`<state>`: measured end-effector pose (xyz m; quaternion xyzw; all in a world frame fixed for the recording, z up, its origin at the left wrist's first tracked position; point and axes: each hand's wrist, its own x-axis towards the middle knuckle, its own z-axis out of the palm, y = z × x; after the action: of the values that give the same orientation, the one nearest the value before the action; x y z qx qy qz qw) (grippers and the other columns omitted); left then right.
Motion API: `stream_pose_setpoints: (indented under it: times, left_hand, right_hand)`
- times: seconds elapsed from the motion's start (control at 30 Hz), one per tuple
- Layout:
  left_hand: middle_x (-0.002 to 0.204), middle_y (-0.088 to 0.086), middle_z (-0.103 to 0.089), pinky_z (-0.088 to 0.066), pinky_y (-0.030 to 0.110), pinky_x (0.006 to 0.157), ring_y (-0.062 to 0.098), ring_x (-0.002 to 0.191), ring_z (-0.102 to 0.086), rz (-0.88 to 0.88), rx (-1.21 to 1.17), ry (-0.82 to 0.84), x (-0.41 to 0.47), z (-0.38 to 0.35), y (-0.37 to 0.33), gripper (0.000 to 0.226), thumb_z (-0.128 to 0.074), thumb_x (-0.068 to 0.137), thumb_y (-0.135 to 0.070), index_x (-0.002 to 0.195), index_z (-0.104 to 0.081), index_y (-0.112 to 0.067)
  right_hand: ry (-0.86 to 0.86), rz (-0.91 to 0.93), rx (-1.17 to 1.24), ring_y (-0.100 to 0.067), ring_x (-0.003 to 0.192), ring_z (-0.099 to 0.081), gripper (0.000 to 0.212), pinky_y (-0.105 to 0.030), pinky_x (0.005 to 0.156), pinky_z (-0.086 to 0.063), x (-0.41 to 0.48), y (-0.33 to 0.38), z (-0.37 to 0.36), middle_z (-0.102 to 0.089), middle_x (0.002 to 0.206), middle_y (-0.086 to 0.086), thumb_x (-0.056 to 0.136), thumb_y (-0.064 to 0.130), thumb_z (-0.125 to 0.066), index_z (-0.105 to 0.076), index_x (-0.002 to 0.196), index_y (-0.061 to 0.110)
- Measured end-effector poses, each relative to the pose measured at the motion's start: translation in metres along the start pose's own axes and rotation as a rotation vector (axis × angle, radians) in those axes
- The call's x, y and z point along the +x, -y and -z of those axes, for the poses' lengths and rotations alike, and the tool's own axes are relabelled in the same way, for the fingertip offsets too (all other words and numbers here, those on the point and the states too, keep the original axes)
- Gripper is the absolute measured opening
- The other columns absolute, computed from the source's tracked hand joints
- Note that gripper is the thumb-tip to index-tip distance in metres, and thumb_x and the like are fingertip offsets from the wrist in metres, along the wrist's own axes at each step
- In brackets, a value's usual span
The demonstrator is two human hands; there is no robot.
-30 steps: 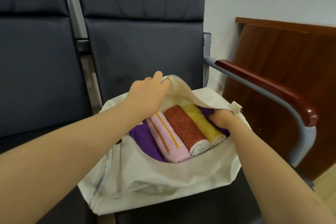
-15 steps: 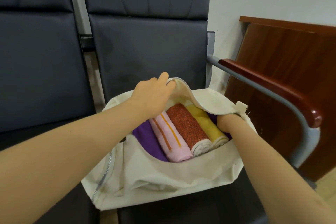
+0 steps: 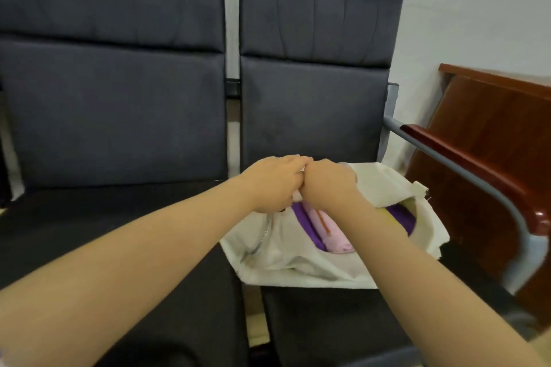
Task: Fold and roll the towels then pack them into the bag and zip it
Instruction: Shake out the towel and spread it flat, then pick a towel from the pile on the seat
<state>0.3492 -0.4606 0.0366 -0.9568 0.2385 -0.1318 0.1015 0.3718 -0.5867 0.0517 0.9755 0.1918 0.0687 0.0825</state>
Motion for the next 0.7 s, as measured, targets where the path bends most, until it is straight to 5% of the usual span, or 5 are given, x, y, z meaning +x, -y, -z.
stream_pose_setpoints:
  times: [0.13,0.47,0.7]
  left_hand:
    - [0.138,0.004,-0.041,-0.046,0.038,0.09,0.02,0.121,-0.045,0.15,-0.002,-0.025,-0.072,0.024,0.027,0.044,-0.048,0.087,-0.019,0.131,-0.05,-0.011]
    - [0.125,0.007,-0.047,-0.042,0.038,0.089,0.024,0.112,-0.047,0.676,0.154,0.156,-0.315,0.008,0.099,0.046,-0.052,0.091,-0.03,0.131,-0.041,-0.01]
    - [0.133,0.009,-0.042,-0.047,0.036,0.088,0.026,0.118,-0.048,1.234,0.397,0.223,-0.471,0.005,0.158,0.043,-0.047,0.096,-0.026,0.135,-0.037,-0.013]
  right_hand:
    - [-0.093,0.117,0.076,-0.023,0.081,-0.06,0.017,-0.031,0.064,-0.04,-0.014,0.07,0.029,-0.066,0.1,-0.003,0.092,0.013,-0.046,-0.061,0.101,0.015]
    - [-0.037,0.488,0.291,-0.022,0.079,-0.053,0.008,-0.033,0.062,-0.041,-0.05,0.324,0.038,-0.062,0.105,-0.006,0.095,0.019,-0.048,-0.05,0.102,0.015]
    - [0.047,0.729,0.349,-0.03,0.097,-0.061,0.025,-0.034,0.066,-0.04,-0.088,0.475,0.03,-0.061,0.11,-0.007,0.095,0.026,-0.048,-0.051,0.116,0.012]
